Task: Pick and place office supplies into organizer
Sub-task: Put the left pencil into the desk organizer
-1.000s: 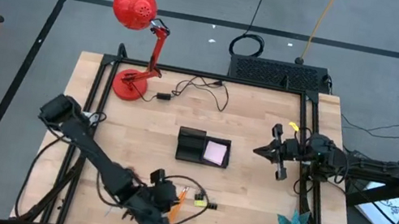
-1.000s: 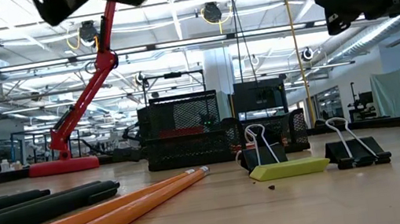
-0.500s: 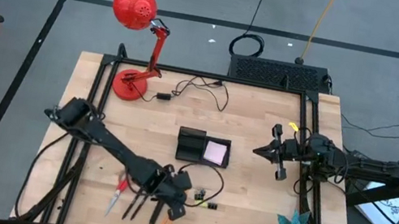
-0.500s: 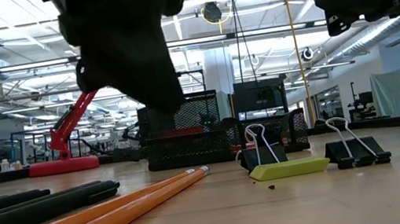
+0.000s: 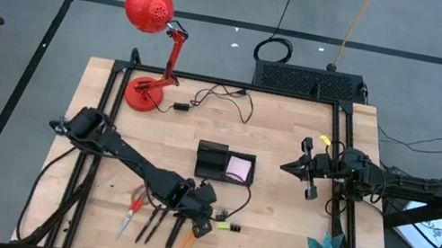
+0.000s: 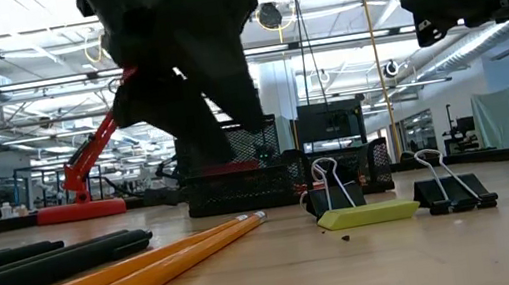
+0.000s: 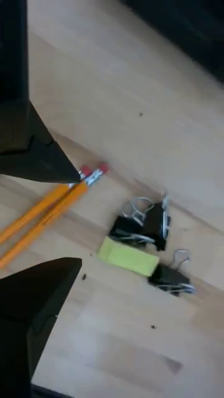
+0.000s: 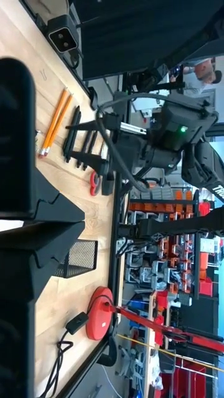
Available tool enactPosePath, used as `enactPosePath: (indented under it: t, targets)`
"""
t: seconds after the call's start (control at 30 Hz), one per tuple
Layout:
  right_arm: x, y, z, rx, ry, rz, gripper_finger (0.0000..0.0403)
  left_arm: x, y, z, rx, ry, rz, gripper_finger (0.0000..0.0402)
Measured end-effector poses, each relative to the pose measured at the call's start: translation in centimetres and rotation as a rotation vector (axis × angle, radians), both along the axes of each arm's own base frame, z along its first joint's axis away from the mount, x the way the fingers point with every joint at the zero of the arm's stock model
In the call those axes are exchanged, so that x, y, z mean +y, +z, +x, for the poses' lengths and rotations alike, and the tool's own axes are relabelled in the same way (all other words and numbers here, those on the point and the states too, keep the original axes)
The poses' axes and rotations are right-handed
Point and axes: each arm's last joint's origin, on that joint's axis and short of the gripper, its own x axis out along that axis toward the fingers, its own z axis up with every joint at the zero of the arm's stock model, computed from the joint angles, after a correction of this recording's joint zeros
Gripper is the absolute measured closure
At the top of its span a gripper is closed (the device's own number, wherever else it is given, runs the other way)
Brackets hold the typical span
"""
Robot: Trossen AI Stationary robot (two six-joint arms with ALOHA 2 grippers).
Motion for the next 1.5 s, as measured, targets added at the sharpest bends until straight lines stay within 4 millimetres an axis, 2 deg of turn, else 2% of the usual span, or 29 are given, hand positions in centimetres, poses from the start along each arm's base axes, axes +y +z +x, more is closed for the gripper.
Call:
enactPosePath:
  t: [0.27, 0.83, 1.0, 1.23, 1.37, 1.5]
  targets:
    - [0.0, 0.0, 0.0, 0.0, 0.0, -0.001, 0.0403, 0.1, -0.8, -0.6, 0.102, -0.04, -0.01, 0.0188]
    - [0.0, 0.0, 0.0, 0.001, -0.002, -0.005, 0.0403, -0.7, -0.7, -0.9, 0.113, -0.119, -0.046, 0.0188]
    - [0.0, 0.0, 0.0, -0.002, -0.004, -0.027, 0.0403, -0.7, -1.3, -0.7, 0.117, -0.129, -0.051, 0.0188]
    - [0.0, 0.0, 0.0, -0.004, -0.003, -0.037, 0.0403, -2.5, -0.4, -0.6, 0.017, -0.123, -0.112, 0.0188]
    - [0.0, 0.0, 0.0, -0.002, 0.0, -0.035, 0.0403, -3.8, -0.1, 0.6, -0.061, -0.084, -0.098, 0.0188]
    - [0.0, -0.2, 0.0, 0.014, 0.002, -0.031, 0.0401, -5.2, 2.8, 2.8, -0.114, -0.075, 0.002, 0.0188]
